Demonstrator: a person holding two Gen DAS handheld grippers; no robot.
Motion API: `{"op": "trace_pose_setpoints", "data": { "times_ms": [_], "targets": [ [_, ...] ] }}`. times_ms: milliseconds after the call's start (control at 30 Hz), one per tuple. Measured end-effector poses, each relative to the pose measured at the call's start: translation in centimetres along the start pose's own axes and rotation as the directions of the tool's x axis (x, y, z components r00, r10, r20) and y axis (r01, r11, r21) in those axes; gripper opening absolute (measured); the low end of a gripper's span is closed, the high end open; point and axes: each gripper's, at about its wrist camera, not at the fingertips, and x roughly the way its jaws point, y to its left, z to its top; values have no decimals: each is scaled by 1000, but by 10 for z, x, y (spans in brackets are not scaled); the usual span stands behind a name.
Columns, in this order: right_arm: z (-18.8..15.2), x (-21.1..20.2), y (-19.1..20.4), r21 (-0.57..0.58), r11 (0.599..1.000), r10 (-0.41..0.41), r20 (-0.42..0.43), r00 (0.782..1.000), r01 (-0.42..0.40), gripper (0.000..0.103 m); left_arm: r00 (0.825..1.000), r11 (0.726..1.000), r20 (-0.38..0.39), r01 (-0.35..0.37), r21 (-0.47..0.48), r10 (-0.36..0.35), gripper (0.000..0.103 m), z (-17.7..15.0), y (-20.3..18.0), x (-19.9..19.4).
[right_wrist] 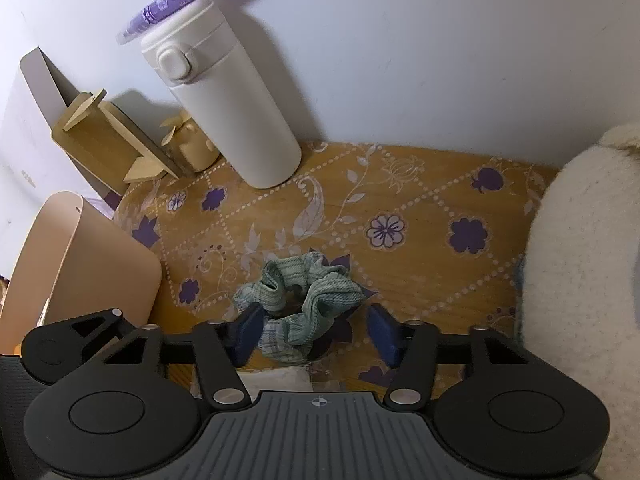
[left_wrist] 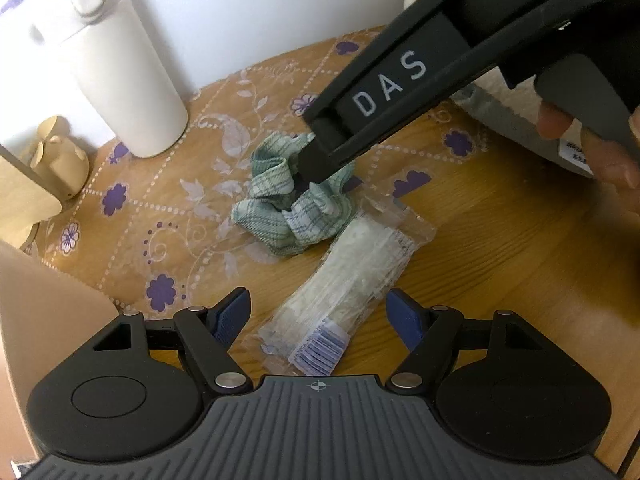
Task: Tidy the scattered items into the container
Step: 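Close left tool on wrapped packet while right tool grasps green scrunchie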
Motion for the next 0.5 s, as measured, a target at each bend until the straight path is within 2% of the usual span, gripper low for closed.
{"op": "trace_pose_setpoints", "data": {
  "times_ms": [67, 167, 200, 267, 333, 367, 500],
  "targets": [
    [0, 3, 0, 1, 1000, 3, -8, 1000, -3, 48, 1000, 1000, -17, 3, -3, -3, 76, 0, 1, 3],
    [-1, 9, -1, 3, 1000, 6, -24, 1000, -6, 29, 999, 1000, -32, 23, -8, -23, 68, 0, 1, 7],
    [-1, 10, -2, 3, 1000, 7, -30, 1000, -7, 28, 999, 999, -31, 37, -16, -38, 64, 0, 2, 7],
    [-2, 12, -3, 6, 1000, 10, -40, 999, -10, 18, 998, 998, -29, 58, -38, -60, 58, 0, 4, 7],
    [-2, 12, -4, 12, 1000, 16, -45, 999, -15, 14, 998, 998, -27, 56, -40, -57, 54, 0, 4, 6],
    [-3, 12, -5, 17, 1000, 18, -45, 999, -17, 9, 998, 998, -24, 55, -43, -56, 53, -1, 4, 5],
    [-3, 9, -8, 47, 998, 35, -36, 999, -33, 3, 998, 997, -21, 58, -54, -59, 45, -1, 5, 2]
  ]
}}
